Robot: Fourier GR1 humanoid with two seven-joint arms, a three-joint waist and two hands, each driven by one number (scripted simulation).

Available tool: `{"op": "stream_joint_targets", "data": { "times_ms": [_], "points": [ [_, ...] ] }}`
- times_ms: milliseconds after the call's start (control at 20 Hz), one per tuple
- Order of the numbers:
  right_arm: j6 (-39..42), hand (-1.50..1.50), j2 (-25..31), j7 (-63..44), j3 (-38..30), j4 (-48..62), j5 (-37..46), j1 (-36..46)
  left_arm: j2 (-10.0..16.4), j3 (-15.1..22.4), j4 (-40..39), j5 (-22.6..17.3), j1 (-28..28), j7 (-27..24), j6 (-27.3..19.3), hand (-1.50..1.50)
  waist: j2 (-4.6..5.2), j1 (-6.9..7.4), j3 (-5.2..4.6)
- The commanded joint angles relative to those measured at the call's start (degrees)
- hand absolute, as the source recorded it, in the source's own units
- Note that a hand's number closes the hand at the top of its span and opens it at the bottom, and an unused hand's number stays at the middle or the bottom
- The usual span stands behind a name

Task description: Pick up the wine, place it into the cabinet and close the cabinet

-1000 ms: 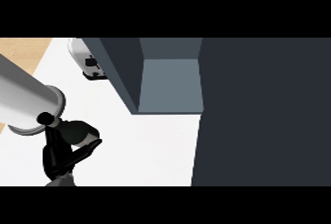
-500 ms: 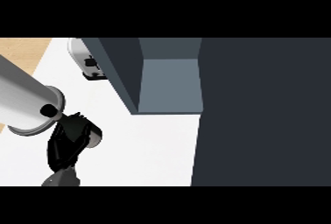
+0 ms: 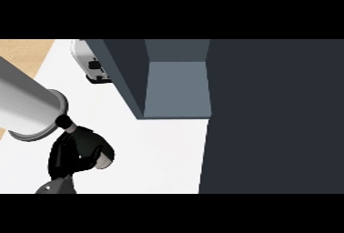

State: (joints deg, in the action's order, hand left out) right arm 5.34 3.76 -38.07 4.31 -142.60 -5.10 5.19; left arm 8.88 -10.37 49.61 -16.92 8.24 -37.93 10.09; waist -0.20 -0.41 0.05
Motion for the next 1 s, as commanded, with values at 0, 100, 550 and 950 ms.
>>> {"op": "stream_joint_targets", "data": {
  "times_ms": [0, 100, 550, 950],
  "points": [
    [-0.6, -1.50, 0.5, -2.9, -1.2, -4.7, -3.5, 1.2, 3.0, 5.4, 1.5, 5.0, -1.9, 0.0, 5.1, 1.50, 0.03, 0.12, -0.05],
    [0.8, -1.50, 0.1, 0.4, -1.9, -5.4, -4.4, -2.9, 3.5, 4.5, 3.2, 4.9, -4.3, -2.8, 5.1, 1.50, 0.10, 0.21, -0.03],
    [-0.8, -1.50, -0.2, -4.9, 0.2, -5.9, -2.5, 1.1, 1.3, 5.1, 20.6, 6.0, -5.4, 0.9, -3.0, 1.50, -0.03, 0.52, -0.04],
    [1.3, -1.50, 1.1, -3.0, -5.2, -4.7, -7.4, 0.3, -1.1, 9.0, 39.7, 0.4, -10.5, 14.2, -1.2, 1.50, -0.01, 0.43, 0.00]
  ]
}}
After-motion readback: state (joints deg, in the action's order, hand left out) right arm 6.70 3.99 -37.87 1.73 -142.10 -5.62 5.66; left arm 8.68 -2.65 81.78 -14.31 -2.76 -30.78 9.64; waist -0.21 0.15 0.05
